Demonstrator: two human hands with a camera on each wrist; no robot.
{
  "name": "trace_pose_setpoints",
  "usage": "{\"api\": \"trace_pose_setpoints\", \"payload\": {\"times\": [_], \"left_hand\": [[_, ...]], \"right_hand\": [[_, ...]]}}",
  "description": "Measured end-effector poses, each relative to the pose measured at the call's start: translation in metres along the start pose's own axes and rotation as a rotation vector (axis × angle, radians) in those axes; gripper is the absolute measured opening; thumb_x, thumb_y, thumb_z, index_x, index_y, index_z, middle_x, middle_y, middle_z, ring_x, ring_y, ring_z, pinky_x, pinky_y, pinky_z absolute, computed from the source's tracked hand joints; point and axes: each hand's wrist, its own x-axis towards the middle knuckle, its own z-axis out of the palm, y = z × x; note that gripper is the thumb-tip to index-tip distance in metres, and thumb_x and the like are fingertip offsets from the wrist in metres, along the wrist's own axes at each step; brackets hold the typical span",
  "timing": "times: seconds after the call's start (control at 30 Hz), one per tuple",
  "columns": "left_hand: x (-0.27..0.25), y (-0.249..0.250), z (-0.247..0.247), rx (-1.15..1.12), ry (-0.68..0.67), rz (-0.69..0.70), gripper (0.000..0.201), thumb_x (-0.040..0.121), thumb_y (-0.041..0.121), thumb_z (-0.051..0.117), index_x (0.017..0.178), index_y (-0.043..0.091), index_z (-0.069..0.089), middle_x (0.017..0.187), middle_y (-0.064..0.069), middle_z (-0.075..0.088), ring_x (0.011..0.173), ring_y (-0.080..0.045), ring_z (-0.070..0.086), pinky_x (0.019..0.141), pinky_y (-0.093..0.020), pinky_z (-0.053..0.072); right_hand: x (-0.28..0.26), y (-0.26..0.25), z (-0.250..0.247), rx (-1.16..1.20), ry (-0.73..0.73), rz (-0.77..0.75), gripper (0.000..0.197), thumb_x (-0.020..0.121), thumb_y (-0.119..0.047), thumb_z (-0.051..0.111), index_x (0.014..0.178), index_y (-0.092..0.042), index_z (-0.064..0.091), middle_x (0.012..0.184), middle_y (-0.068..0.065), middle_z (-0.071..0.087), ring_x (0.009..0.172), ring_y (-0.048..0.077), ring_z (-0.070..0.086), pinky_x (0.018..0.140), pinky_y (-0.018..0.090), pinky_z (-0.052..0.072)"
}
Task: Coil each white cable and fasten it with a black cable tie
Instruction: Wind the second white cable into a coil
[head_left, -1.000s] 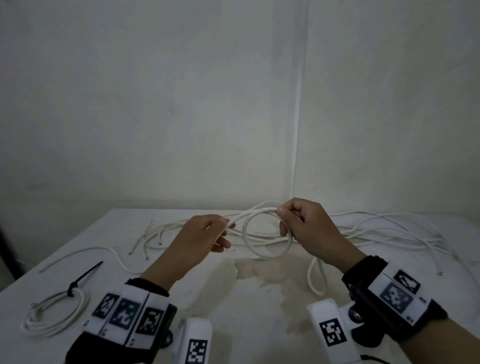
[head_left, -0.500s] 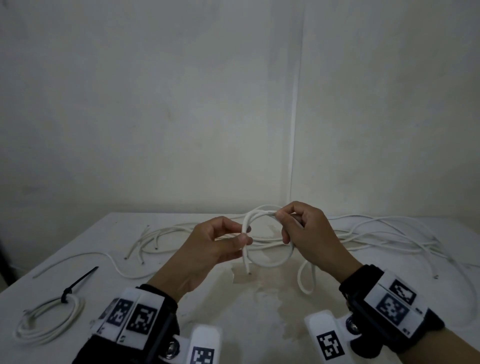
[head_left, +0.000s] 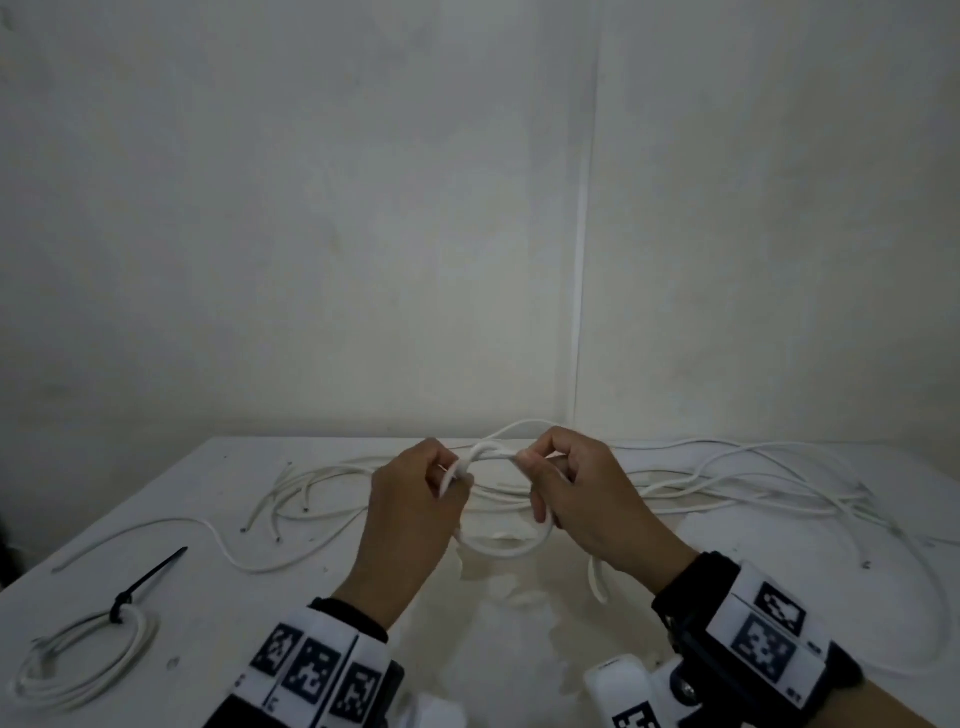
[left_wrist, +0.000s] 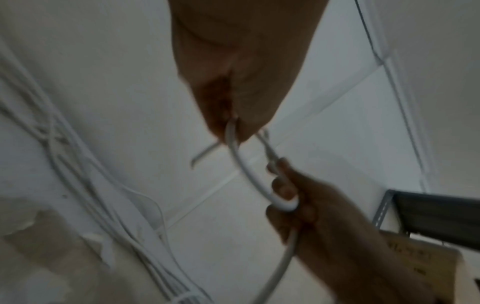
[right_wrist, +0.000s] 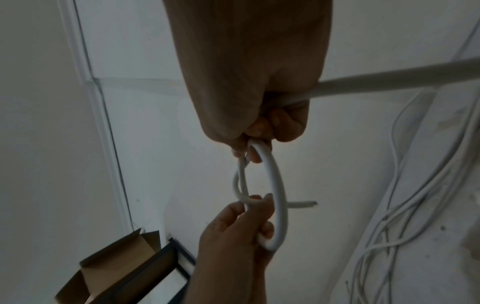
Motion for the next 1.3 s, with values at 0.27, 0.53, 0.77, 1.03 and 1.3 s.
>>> {"api": "trace_pose_setpoints", "payload": {"times": [0.27,0.53,0.77,1.03,1.3], "left_hand": [[0.004,-0.007,-0.005,0.217,-0.005,0.175,0.022,0.078,0.0,0.065,0.072,0.015,0.05,0.076,0.008,0.054,0.074,-0.025,0.053,0.059,-0.029,0.041],[-0.005,0.015,-0.012,-0.115,-0.389,-0.08,0.026,0.097,0.024,0.037,0.078,0.016,0.052,0.059,0.007,0.05,0.05,0.0,0.04,0.056,-0.015,0.034],[-0.003,0.005,-0.025,0.151,-0.468,0.07,0.032,0.098,0.028,0.034,0.073,0.025,0.054,0.064,0.008,0.05,0.06,0.0,0.047,0.061,-0.016,0.038],[-0.007,0.013,-0.023,-0.61,-0.505,-0.364,0.04,0.098,0.021,0.029,0.079,0.005,0.061,0.068,0.001,0.068,0.062,-0.006,0.062,0.064,-0.017,0.052],[-0.009,0.027,-0.008,-0.914,-0.325,-0.521,0.037,0.099,0.027,0.028,0.076,0.006,0.049,0.046,0.006,0.033,0.039,-0.006,0.036,0.055,-0.021,0.05]], "right_hand": [[-0.002,-0.001,0.0,0.05,-0.01,0.056,0.026,0.092,-0.019,0.054,0.067,-0.014,0.05,0.04,-0.004,0.053,0.035,0.004,0.038,0.045,0.018,0.032],[-0.003,0.004,-0.01,0.072,0.008,0.086,0.022,0.092,-0.02,0.053,0.071,-0.012,0.054,0.041,-0.003,0.054,0.037,0.01,0.036,0.044,0.023,0.032],[-0.004,0.004,-0.016,0.04,-0.012,0.058,0.021,0.092,-0.015,0.053,0.072,-0.009,0.056,0.042,-0.002,0.054,0.036,0.005,0.038,0.042,0.016,0.033],[-0.003,0.008,-0.011,-0.004,0.039,0.001,0.021,0.092,-0.018,0.053,0.071,-0.014,0.053,0.043,-0.004,0.055,0.037,0.002,0.04,0.046,0.012,0.033],[0.001,0.007,-0.009,0.014,0.057,-0.028,0.02,0.091,-0.02,0.054,0.072,-0.016,0.054,0.046,-0.004,0.058,0.037,0.001,0.043,0.046,0.012,0.034]]}}
